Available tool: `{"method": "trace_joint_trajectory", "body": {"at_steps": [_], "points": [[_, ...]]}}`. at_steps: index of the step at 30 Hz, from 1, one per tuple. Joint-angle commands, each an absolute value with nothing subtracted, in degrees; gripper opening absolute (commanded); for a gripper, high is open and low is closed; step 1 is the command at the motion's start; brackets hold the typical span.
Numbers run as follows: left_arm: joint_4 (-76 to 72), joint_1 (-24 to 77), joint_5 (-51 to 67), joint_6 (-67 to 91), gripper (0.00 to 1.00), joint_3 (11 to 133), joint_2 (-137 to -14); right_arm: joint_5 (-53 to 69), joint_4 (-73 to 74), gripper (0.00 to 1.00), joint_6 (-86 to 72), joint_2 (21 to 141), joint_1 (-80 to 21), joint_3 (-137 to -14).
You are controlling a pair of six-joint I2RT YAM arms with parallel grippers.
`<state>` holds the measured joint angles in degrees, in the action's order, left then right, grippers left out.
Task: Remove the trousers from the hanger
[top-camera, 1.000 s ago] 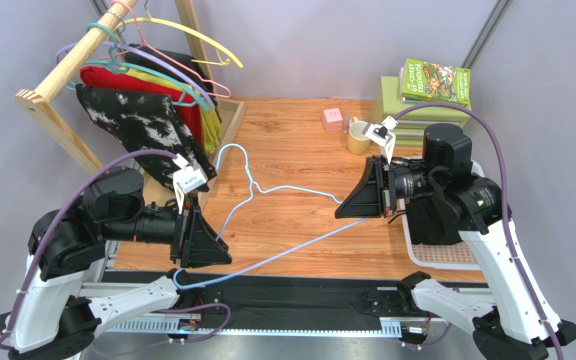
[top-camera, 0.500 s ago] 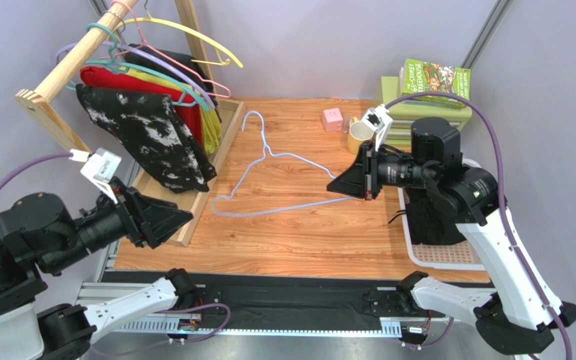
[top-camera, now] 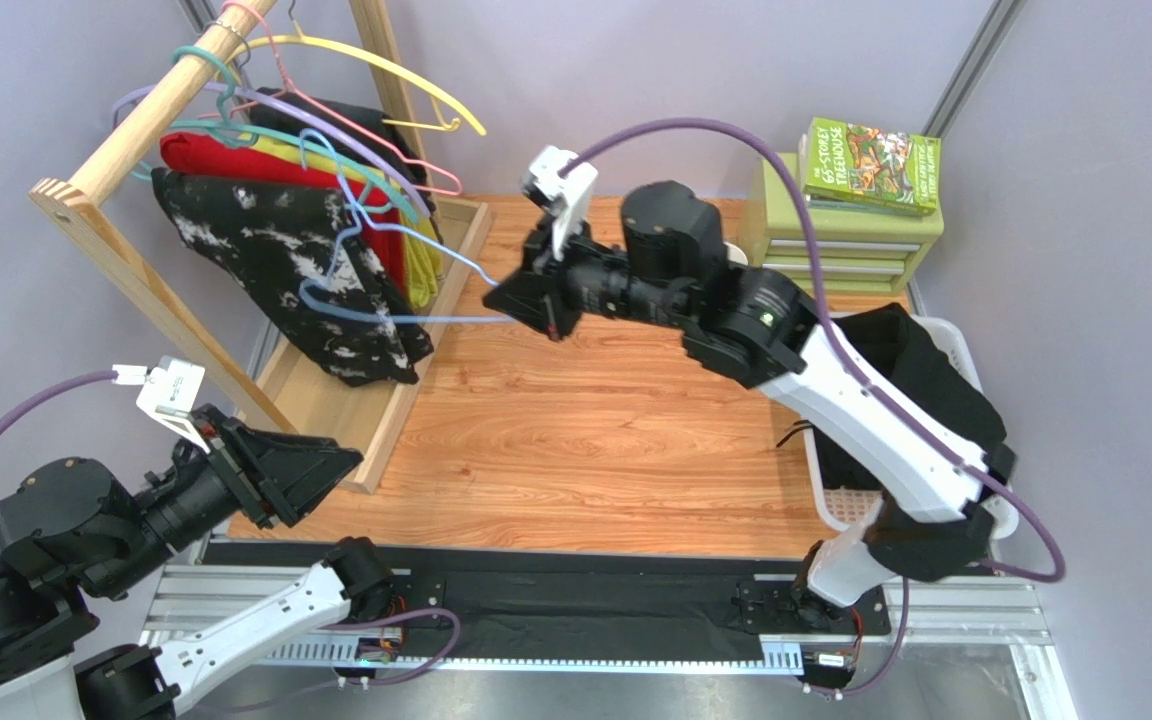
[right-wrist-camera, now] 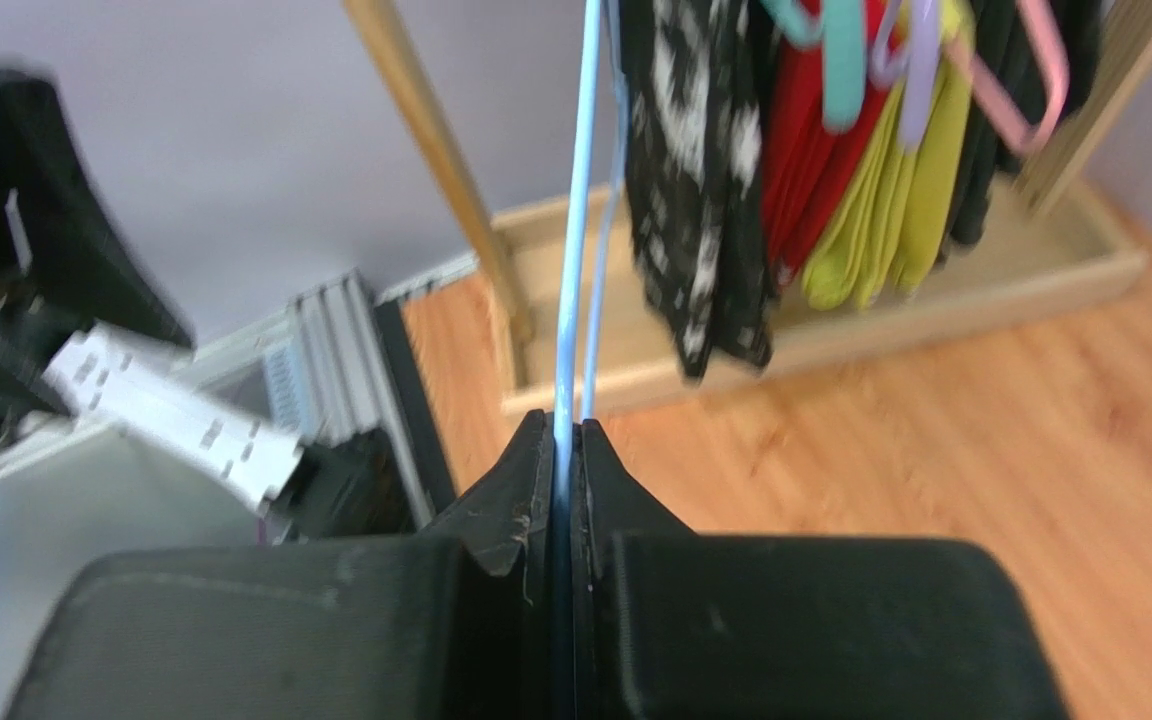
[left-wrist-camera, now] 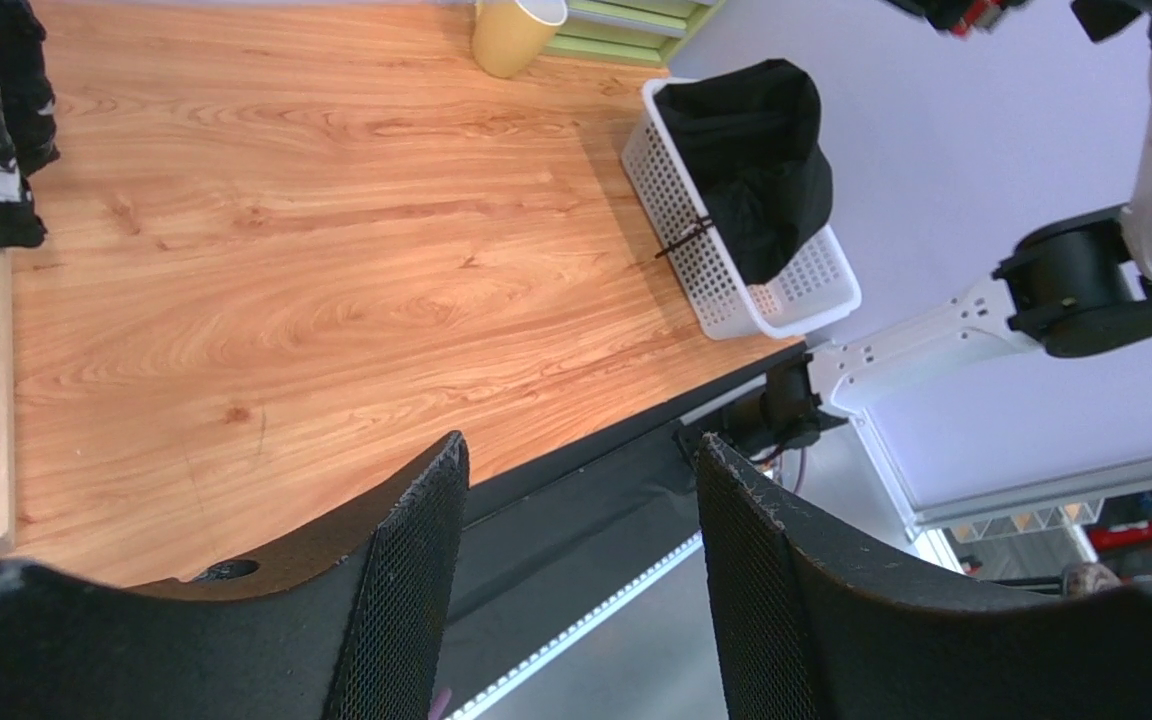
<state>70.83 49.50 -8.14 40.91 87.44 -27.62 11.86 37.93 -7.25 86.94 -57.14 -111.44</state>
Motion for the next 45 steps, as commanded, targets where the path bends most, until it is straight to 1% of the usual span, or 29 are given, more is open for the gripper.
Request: {"method": "trace_joint_trajectory", "body": {"at_steps": [1, 3, 4, 6, 7, 10, 18, 26, 35, 37, 38, 39, 41, 42, 43, 44, 45], "points": [[69.3, 49.7, -8.6, 43.0, 0.63, 86.8, -25.4, 6.7, 28.0, 0.00, -0.6, 94.6, -59.0, -123.9], [70.0, 49.7, -8.2, 43.4, 0.63, 86.7, -25.0, 7.1, 26.6, 0.00, -0.2, 99.6, -59.9, -128.5], [70.2, 49.7, -7.9, 43.6, 0.63, 86.7, -24.9, 7.2, 26.4, 0.00, -0.2, 103.1, -60.1, -133.5], [71.0, 49.7, -7.7, 43.6, 0.62, 87.0, -24.8, 8.3, 26.7, 0.00, -0.2, 106.5, -60.9, -138.5], [71.4, 49.7, -7.7, 43.7, 0.62, 87.2, -24.6, 8.3, 26.7, 0.00, -0.2, 109.5, -61.3, -143.1], [72.5, 49.7, -8.2, 44.5, 0.61, 87.3, -23.9, 8.8, 24.5, 0.00, -0.2, 113.1, -62.1, -146.2], [73.6, 49.7, -8.9, 45.4, 0.60, 87.7, -22.1, 9.8, 22.1, 0.00, -0.7, 116.8, -63.9, -146.3], [73.5, 49.7, -7.6, 45.2, 0.60, 86.7, -21.9, 11.3, 24.9, 0.00, -1.3, 119.1, -65.3, -146.1], [72.2, 49.7, -6.2, 45.7, 0.60, 84.4, -20.7, 11.9, 27.0, 0.00, -3.2, 114.0, -66.1, -137.1], [71.4, 49.7, -6.3, 46.1, 0.60, 83.5, -20.0, 11.6, 27.7, 0.08, -3.3, 113.4, -66.4, -136.5], [71.2, 49.7, -6.5, 46.1, 0.60, 83.3, -19.7, 11.5, 28.0, 0.15, -3.4, 113.3, -66.6, -136.8], [71.1, 49.7, -6.5, 46.3, 0.60, 82.9, -19.5, 11.3, 28.4, 0.30, -3.6, 113.1, -66.7, -136.9], [70.7, 49.7, -6.1, 46.4, 0.60, 82.7, -19.6, 9.2, 29.8, 0.43, -4.0, 112.5, -66.6, -137.0], [70.5, 49.7, -5.9, 46.2, 0.60, 82.4, -19.8, 8.2, 30.2, 0.56, -4.1, 111.5, -66.6, -136.8], [70.2, 49.7, -5.6, 46.1, 0.60, 82.4, -19.9, 6.1, 31.2, 0.64, -4.2, 110.9, -66.6, -136.4], [70.0, 49.7, -5.0, 46.1, 0.60, 82.3, -20.2, 4.8, 31.8, 0.70, -4.1, 110.1, -66.7, -135.2], [69.9, 49.7, -4.8, 46.0, 0.60, 81.9, -20.3, 3.4, 32.1, 0.79, -4.5, 108.3, -66.6, -134.2]]}}
